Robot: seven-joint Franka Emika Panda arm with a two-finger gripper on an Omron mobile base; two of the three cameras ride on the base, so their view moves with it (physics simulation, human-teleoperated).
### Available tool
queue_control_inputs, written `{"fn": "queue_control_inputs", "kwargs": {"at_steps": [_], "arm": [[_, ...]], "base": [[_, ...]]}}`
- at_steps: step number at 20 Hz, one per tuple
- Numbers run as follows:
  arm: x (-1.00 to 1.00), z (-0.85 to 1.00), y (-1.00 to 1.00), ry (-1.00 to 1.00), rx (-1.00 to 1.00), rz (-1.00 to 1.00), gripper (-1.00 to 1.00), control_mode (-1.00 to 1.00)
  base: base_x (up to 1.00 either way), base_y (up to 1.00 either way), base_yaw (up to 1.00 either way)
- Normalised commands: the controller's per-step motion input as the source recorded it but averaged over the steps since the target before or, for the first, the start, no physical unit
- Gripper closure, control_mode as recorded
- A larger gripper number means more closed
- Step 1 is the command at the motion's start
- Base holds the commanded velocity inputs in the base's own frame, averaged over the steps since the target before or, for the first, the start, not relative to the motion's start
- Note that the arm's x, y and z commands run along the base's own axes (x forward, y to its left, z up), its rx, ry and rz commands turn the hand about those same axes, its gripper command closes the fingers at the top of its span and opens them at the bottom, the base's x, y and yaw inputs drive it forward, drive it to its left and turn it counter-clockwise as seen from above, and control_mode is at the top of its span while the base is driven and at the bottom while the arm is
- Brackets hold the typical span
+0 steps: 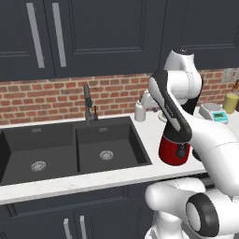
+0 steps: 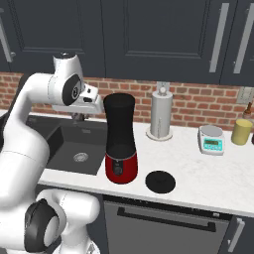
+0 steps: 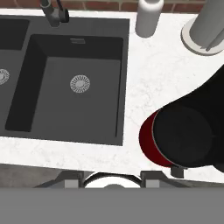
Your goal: Close the lid blender by securely placing the lid on top.
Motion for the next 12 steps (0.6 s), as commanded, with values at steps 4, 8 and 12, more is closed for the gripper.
{"fn": "queue_control_inputs", "kwargs": {"at_steps": [4, 8, 12], "arm": [[-0.10, 0.00, -0.08, 0.00, 0.00, 0.00, -1.00, -1.00], [-0.29, 0.00, -0.14, 0.00, 0.00, 0.00, -1.00, -1.00], [-0.42, -0.01, -0.25, 0.00, 0.00, -0.02, -1.00, -1.00]], "base": [[0.00, 0.00, 0.00], [0.00, 0.00, 0.00], [0.00, 0.00, 0.00]]}}
